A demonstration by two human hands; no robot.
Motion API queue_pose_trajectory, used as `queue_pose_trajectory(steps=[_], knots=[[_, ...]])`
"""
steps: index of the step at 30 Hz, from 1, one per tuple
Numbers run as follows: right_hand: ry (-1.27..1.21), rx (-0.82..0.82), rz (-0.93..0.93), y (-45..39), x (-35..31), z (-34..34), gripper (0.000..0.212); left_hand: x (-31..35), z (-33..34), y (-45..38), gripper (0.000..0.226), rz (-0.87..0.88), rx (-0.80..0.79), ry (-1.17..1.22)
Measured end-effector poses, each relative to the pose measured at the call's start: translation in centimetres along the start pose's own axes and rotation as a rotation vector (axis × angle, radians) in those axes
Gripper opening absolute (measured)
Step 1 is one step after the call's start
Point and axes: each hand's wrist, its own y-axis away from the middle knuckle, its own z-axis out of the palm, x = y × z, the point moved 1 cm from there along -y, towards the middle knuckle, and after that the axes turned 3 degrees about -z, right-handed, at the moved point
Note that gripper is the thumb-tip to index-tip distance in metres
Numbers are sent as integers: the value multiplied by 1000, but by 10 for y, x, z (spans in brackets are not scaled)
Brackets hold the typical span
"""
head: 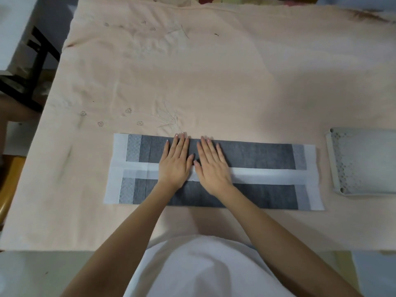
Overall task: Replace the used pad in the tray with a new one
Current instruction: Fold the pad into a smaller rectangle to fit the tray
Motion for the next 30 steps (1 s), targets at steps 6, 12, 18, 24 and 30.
queue_pose_trajectory(steps=[6, 12, 18, 24, 30], knots=[[35, -76, 41, -22, -11, 16, 63, -6, 11, -3, 59, -10, 13, 28], [-15, -18, 20, -19, 0, 25, 60, -6, 14, -3, 58, -29, 31, 16], [-90, 36, 65, -11, 13, 25, 56, -4, 14, -3, 57, -32, 46, 17], [-95, 58, 162, 16, 64, 24, 57, -4, 16, -3, 57, -35, 41, -8], [-61, 52, 259, 50, 139, 21, 59, -4, 16, -3, 58, -42, 39, -21]])
